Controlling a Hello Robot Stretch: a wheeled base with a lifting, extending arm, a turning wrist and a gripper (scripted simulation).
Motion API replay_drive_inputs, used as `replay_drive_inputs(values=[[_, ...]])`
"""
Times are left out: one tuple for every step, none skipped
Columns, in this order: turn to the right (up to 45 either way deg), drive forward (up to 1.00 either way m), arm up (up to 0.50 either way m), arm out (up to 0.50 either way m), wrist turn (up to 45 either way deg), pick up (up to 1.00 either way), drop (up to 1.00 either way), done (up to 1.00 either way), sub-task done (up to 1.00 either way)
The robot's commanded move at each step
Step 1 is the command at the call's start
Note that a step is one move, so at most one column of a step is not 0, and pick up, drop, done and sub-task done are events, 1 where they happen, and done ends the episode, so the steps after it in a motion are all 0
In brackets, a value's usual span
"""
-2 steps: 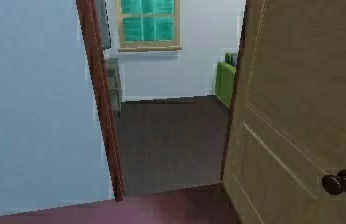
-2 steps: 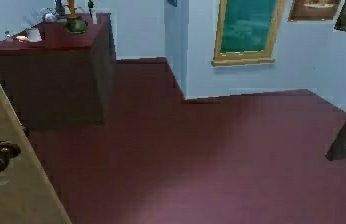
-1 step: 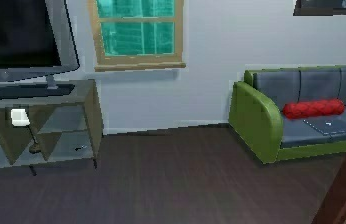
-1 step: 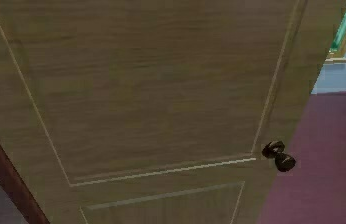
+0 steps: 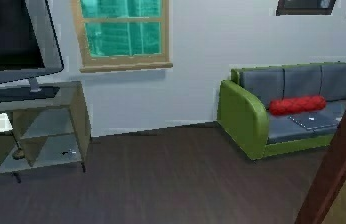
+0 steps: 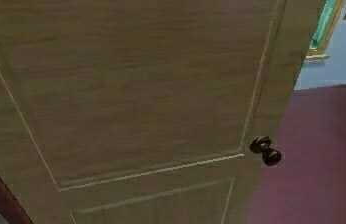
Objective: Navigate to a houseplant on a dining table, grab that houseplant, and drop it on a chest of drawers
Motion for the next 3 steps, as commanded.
replay_drive_inputs(values=[[0.0,0.50,0.00,0.00,0.0,0.00,0.00,0.00,0.00],[27.0,0.00,0.00,0.00,0.0,0.00,0.00,0.00,0.00],[0.0,0.30,0.00,0.00,0.0,0.00,0.00,0.00,0.00]])
